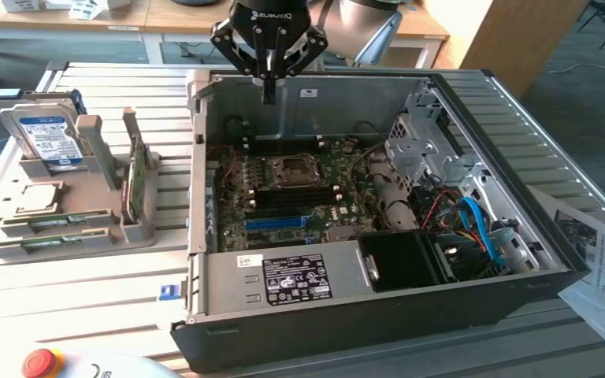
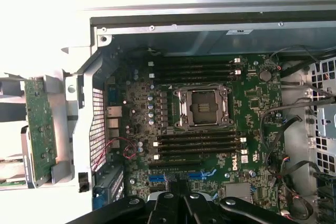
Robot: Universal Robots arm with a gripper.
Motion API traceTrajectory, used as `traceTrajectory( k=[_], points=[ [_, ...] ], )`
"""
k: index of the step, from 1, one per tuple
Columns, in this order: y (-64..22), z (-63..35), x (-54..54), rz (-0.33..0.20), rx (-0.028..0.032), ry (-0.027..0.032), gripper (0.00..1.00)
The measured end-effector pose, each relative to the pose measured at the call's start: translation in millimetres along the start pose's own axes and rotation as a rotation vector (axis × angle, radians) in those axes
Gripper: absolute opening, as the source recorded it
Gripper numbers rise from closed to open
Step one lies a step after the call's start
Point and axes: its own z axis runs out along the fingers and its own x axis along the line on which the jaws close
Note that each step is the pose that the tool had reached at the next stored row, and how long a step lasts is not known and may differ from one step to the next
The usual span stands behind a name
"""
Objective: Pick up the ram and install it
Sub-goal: 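Reach for the ram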
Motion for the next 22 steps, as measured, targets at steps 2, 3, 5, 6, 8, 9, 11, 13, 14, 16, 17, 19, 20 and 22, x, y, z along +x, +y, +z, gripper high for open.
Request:
traceTrajectory(
  k=[2,3,5,6,8,9,11,13,14,16,17,19,20,22],
  points=[
    [-0.1,0.0,1.3,0.000,0.0000,0.0000,0.10],
    [-0.1,-0.1,2.3,0.000,0.0001,0.0000,0.10],
    [-0.2,-0.1,4.4,0.000,0.0000,0.0000,0.10],
    [-0.2,-0.2,5.6,0.000,0.0000,0.0000,0.10],
    [-0.3,-0.2,8.3,0.000,0.0000,0.0000,0.10],
    [-0.4,-0.3,9.7,0.000,0.0001,0.0000,0.10],
    [-0.6,-0.4,12.8,0.000,0.0001,0.0000,0.10],
    [-0.7,-0.4,16.1,0.000,0.0000,0.0000,0.10],
    [-0.7,-0.4,17.7,0.000,0.0000,-0.0001,0.10],
    [-0.9,-0.6,21.3,0.000,0.0001,0.0000,0.10],
    [-0.9,-0.6,23.0,0.000,0.0000,0.0000,0.10],
    [-1.1,-0.7,26.9,0.000,0.0000,0.0000,0.10],
    [-1.1,-0.7,28.8,0.000,0.0000,0.0000,0.10],
    [-1.2,-0.9,33.1,0.000,0.0001,0.0000,0.10]
  ],
)
